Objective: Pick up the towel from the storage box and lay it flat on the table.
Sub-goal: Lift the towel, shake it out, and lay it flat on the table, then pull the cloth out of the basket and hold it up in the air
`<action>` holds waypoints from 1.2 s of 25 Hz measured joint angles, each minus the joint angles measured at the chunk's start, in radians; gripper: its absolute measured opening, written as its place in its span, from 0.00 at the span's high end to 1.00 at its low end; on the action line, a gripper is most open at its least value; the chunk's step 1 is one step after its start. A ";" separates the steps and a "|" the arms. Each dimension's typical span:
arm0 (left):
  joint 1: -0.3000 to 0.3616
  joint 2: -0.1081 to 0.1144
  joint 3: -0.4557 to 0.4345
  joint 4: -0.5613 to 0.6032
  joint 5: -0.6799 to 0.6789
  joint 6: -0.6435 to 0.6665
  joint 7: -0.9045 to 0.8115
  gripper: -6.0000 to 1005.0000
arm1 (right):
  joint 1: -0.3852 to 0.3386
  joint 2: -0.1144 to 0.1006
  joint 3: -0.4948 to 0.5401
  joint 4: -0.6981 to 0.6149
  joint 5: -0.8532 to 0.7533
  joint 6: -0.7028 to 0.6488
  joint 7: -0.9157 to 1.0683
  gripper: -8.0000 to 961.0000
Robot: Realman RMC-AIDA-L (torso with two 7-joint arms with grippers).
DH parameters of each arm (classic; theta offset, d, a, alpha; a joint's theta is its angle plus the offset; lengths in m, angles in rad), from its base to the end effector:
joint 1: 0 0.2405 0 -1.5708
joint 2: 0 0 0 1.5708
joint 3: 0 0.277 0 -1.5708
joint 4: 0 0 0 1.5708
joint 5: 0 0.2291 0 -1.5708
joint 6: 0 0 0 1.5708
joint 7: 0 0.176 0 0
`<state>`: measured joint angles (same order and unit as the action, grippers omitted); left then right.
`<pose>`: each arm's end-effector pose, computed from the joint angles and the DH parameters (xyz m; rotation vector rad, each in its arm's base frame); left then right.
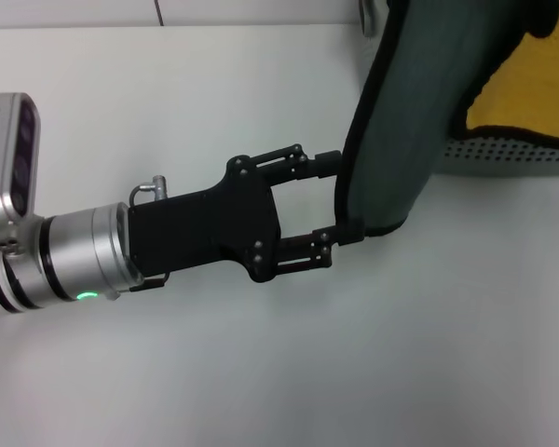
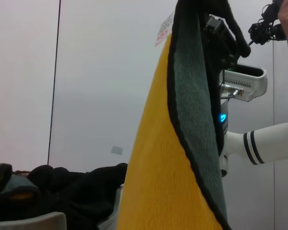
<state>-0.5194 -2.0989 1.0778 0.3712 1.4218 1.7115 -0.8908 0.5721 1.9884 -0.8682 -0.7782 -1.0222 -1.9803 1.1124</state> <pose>-0.2140 0.3160 -0.0813 -2.6867 -0.1433 -1.2875 0.1374 0.3501 0.1115 -2.2140 -0.5037 1.6838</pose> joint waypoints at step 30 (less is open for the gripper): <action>0.007 -0.001 -0.002 -0.053 -0.169 -0.095 -0.003 0.96 | -0.014 0.025 -0.002 0.072 0.008 -0.006 -0.024 0.95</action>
<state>-0.5123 -2.0994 1.0760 0.3178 1.2529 1.6164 -0.8939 0.5578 2.0135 -0.8703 -0.7059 -1.0141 -1.9865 1.0885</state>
